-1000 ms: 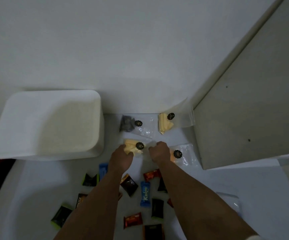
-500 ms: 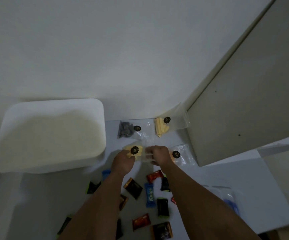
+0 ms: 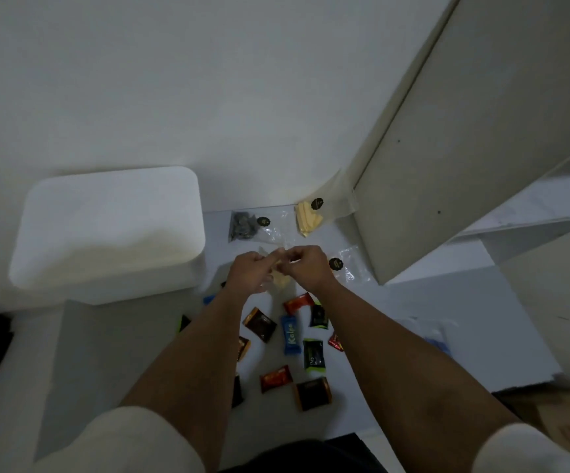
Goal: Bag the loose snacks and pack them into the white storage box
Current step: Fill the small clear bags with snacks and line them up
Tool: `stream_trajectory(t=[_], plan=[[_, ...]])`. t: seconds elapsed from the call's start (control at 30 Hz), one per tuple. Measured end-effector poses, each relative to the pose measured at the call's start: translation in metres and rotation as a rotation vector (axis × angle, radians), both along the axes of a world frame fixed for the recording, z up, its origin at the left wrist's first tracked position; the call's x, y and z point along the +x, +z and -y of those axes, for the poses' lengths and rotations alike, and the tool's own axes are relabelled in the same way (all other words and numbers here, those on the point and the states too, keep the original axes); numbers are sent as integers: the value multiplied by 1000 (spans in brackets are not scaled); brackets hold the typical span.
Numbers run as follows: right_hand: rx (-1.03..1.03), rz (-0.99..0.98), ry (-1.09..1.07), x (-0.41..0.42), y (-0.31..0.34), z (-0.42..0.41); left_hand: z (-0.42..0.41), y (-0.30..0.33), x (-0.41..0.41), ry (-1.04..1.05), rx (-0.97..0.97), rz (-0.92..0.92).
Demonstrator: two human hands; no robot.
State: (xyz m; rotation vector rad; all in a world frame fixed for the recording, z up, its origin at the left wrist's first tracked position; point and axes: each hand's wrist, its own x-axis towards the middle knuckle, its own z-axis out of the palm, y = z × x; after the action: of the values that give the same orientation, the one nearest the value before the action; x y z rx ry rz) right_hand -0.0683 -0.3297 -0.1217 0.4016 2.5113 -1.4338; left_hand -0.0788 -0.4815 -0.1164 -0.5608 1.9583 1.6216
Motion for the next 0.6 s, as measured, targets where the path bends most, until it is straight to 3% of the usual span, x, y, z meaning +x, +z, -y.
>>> stream_trajectory(t=[0.23,0.47,0.6], plan=[[161,-109,144,21,12,-34,-38,15,25,-53,-156,-111],[320,-162,26,41,18,-83,-84,8,55,-86,-294,-249],[263,-149,31,47,22,-103,-116,26,76,-56,-360,-315]])
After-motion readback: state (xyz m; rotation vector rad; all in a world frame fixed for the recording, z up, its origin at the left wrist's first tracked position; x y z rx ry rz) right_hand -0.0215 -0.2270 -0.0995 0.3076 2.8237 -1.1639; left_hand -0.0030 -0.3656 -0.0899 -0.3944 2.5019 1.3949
